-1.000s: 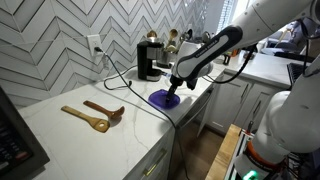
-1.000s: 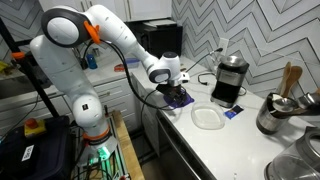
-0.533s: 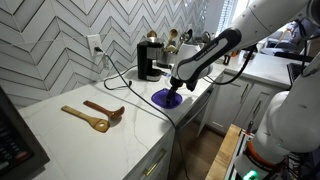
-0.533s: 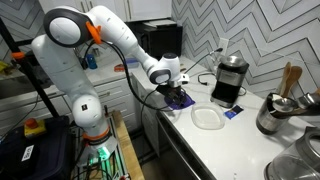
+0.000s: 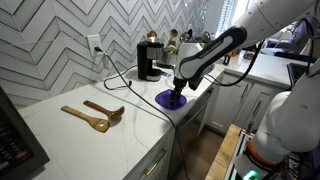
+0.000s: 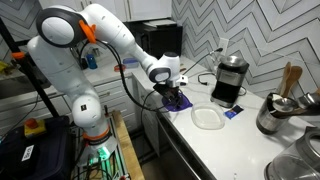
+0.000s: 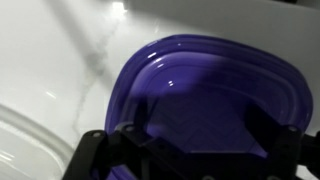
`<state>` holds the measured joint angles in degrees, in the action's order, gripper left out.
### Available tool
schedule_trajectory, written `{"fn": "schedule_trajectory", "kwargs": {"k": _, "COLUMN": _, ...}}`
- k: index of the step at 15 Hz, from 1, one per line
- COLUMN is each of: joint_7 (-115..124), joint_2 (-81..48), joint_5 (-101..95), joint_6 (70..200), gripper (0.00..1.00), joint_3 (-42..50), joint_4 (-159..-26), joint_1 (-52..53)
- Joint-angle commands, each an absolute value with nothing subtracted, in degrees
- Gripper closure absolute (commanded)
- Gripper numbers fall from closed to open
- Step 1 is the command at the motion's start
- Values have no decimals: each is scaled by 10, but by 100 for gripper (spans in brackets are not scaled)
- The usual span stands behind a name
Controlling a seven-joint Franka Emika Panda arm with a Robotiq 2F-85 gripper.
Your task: Put the blue lid on the clear bowl on the right
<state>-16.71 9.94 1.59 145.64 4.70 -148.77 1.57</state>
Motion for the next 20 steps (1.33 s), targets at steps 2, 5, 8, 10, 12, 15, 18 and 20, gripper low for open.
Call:
{"fn": "schedule_trajectory", "kwargs": {"k": 2, "joint_7": -135, "joint_2": 156, "joint_5": -19, "joint_6": 1383, "gripper": 0, "joint_3": 45, "joint_4": -1524, "joint_1": -12}}
{"fn": "schedule_trajectory", "kwargs": {"k": 5, "joint_7": -129, "joint_2": 180, "joint_5": -31, "joint_6": 1346, "gripper": 0, "joint_3": 49, "joint_4": -1535, "joint_1": -28}}
{"fn": "schedule_trajectory", "kwargs": {"k": 8, "joint_7": -130, "joint_2": 199, "joint_5": -40, "joint_6": 1320, "gripper": 0, "joint_3": 53, "joint_4": -1539, "joint_1": -41}}
{"fn": "schedule_trajectory", "kwargs": {"k": 10, "joint_7": -131, "joint_2": 207, "joint_5": -45, "joint_6": 1305, "gripper": 0, "joint_3": 55, "joint_4": -1538, "joint_1": -48}}
{"fn": "schedule_trajectory", "kwargs": {"k": 12, "joint_7": -134, "joint_2": 213, "joint_5": -49, "joint_6": 1295, "gripper": 0, "joint_3": 57, "joint_4": -1537, "joint_1": -53}}
{"fn": "schedule_trajectory", "kwargs": {"k": 15, "joint_7": -134, "joint_2": 211, "joint_5": -53, "joint_6": 1303, "gripper": 0, "joint_3": 59, "joint_4": -1538, "joint_1": -58}}
{"fn": "schedule_trajectory", "kwargs": {"k": 18, "joint_7": -104, "joint_2": 216, "joint_5": -89, "joint_6": 1311, "gripper": 0, "joint_3": 50, "joint_4": -1550, "joint_1": -71}}
{"fn": "schedule_trajectory", "kwargs": {"k": 20, "joint_7": -87, "joint_2": 222, "joint_5": -104, "joint_6": 1315, "gripper": 0, "joint_3": 51, "joint_4": -1559, "joint_1": -75}}
